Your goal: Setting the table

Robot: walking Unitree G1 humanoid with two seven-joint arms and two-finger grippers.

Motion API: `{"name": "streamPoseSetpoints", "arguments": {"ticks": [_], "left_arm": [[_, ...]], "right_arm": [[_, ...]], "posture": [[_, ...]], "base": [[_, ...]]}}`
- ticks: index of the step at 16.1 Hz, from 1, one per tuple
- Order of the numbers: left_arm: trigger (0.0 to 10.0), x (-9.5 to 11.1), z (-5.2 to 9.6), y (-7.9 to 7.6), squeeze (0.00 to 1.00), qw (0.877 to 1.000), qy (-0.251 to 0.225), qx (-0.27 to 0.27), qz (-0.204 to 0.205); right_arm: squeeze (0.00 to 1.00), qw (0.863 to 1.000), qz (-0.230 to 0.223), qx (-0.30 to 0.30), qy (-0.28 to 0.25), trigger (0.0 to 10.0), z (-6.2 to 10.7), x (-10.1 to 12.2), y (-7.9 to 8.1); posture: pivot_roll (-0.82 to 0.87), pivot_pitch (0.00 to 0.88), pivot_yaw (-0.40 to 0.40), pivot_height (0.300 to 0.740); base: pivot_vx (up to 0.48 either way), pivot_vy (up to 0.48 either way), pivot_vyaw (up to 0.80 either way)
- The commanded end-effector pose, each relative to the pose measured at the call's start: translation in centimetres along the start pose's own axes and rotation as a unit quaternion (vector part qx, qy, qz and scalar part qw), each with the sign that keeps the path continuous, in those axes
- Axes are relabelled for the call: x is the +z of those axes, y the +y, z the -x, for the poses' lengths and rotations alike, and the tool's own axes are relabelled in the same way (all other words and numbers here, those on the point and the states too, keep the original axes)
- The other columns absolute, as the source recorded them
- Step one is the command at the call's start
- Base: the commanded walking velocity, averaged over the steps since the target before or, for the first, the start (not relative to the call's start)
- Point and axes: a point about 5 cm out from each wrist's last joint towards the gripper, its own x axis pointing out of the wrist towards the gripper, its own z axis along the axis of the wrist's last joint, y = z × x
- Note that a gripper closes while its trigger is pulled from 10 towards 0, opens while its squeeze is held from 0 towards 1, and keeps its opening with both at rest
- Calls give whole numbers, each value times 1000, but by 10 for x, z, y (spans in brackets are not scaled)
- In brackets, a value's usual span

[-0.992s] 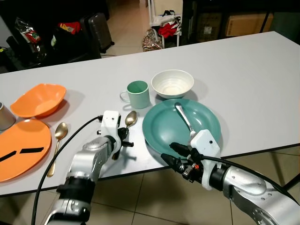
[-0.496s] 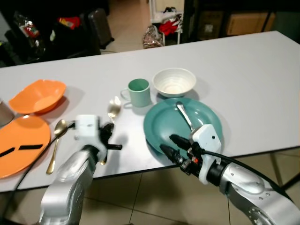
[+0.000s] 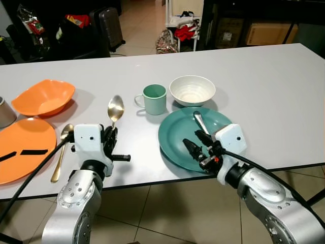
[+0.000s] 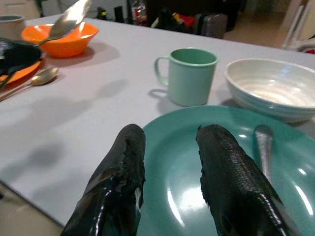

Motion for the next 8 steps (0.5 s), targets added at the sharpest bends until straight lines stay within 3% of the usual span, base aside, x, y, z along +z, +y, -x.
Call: {"name": "streamPoseSetpoints", "arguments": {"ticks": [1, 8], "left_arm": [[10000, 5, 0, -2, 0, 1000, -11, 2, -10], [10000, 10, -6, -12, 0, 999, -19, -23, -23]], "right_arm": [[0, 1000, 4, -21, -9, 10000, 0, 3, -7], [0, 995, -8, -94, -19, 10000, 5, 0, -30]], "posture": [[-100, 0, 64, 740], [-123, 0, 79, 740]], "base": [[0, -262, 400], [0, -480, 57]]}}
